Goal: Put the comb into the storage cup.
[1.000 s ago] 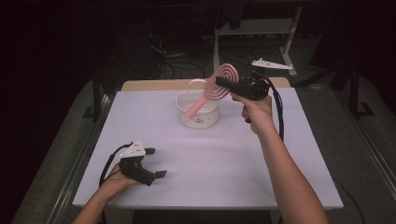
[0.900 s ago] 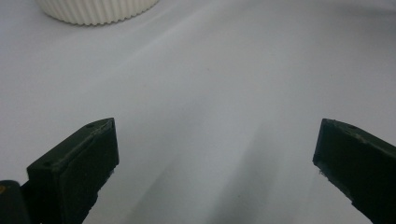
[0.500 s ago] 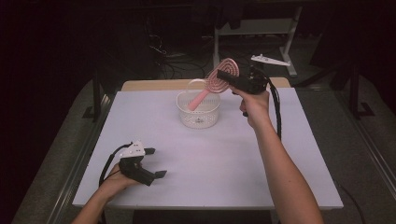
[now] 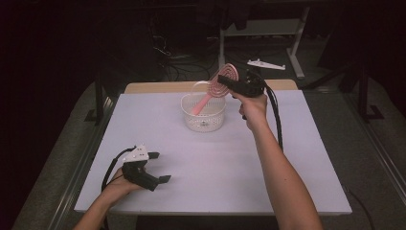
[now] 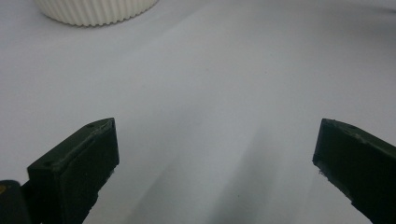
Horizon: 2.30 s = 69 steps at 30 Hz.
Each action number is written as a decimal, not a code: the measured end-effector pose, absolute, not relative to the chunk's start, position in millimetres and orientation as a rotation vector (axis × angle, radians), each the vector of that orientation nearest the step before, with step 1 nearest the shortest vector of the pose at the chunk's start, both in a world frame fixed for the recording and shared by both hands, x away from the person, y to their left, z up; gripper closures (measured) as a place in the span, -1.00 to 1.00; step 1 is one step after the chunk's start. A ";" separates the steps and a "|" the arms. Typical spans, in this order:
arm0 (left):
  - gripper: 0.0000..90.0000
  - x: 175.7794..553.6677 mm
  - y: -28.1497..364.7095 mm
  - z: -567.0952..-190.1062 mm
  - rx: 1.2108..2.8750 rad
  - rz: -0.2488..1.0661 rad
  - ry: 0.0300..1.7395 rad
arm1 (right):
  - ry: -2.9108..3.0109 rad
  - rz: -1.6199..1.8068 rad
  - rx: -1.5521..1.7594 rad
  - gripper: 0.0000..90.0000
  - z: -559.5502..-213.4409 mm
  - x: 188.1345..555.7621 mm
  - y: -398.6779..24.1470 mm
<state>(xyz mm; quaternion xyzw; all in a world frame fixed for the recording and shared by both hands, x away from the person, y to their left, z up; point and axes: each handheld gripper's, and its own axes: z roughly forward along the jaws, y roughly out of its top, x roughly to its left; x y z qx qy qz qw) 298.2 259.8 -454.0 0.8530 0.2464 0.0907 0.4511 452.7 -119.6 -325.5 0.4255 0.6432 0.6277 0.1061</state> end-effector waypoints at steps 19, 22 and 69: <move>-1.00 298.3 259.9 -454.0 2.110 0.226 0.604 | 1.940 1.794 1.291 0.39 -345.8 464.3 -99.9; -1.00 298.4 260.1 -454.1 2.110 0.226 0.606 | 1.958 1.785 1.301 0.39 -351.3 466.6 -95.7; -0.99 298.1 257.8 -453.9 2.113 0.228 0.596 | 1.991 1.608 1.400 0.12 -386.2 477.5 -107.3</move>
